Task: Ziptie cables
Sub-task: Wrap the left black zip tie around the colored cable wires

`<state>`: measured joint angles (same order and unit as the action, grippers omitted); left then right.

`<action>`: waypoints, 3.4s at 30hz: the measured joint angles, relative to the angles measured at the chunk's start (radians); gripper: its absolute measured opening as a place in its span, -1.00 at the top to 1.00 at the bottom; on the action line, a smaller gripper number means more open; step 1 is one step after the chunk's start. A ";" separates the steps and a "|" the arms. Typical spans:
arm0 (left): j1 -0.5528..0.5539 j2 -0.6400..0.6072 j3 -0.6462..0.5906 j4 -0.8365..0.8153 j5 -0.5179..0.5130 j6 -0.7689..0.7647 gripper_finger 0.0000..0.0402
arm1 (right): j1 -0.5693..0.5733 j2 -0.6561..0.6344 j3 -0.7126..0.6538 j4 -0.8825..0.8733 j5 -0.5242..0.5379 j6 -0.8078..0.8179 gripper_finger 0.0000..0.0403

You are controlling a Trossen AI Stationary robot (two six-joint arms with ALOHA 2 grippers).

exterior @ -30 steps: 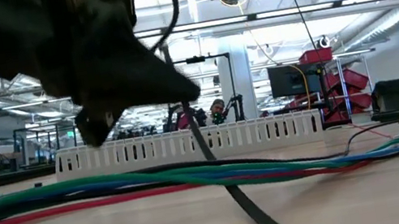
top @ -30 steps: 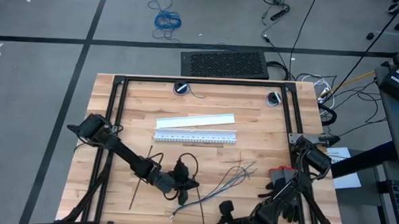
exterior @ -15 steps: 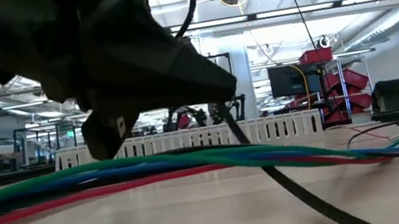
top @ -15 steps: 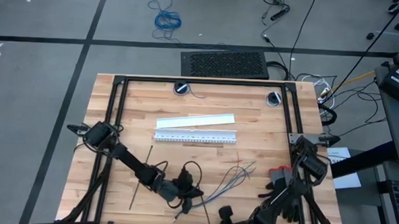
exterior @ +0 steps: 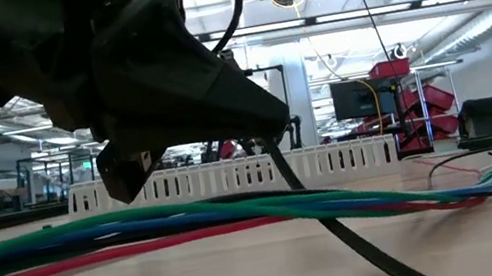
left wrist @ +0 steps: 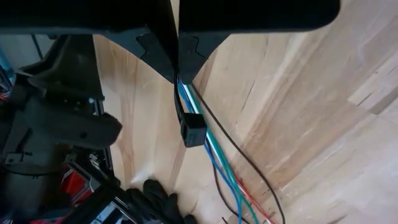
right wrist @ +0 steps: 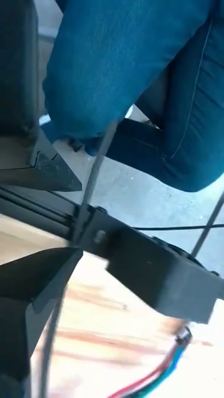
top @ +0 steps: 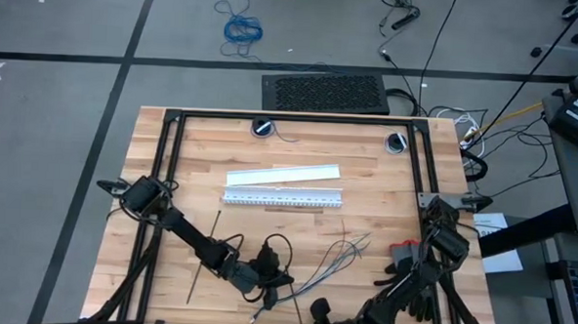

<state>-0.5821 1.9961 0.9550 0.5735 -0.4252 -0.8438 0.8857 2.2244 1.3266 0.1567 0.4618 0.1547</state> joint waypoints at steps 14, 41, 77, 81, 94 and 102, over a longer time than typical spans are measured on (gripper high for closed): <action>-0.001 0.000 0.000 -0.006 -0.006 0.012 1.00 | -0.010 0.057 0.000 0.182 -0.026 -0.067 0.32; 0.023 -0.035 0.000 -0.035 -0.007 0.437 1.00 | 0.028 -0.025 0.000 0.040 0.139 0.072 1.00; -0.046 -0.133 0.000 -0.257 -0.251 0.824 1.00 | -0.337 -0.222 -0.399 0.667 -0.198 0.478 1.00; -0.049 -0.133 0.000 -0.270 -0.280 0.795 1.00 | -0.333 -0.223 -0.398 0.741 -0.177 0.537 1.00; -0.069 -0.133 0.005 -0.383 -0.498 0.643 1.00 | -0.339 -0.222 -0.398 0.659 -0.062 0.665 1.00; -0.068 -0.132 0.005 -0.500 -0.546 0.667 1.00 | -0.380 -0.222 -0.398 0.660 -0.071 0.687 1.00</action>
<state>-0.6506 1.8638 0.9600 0.0732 -0.9712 -0.1767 0.5062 2.0022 0.9283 0.8168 0.3905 0.8421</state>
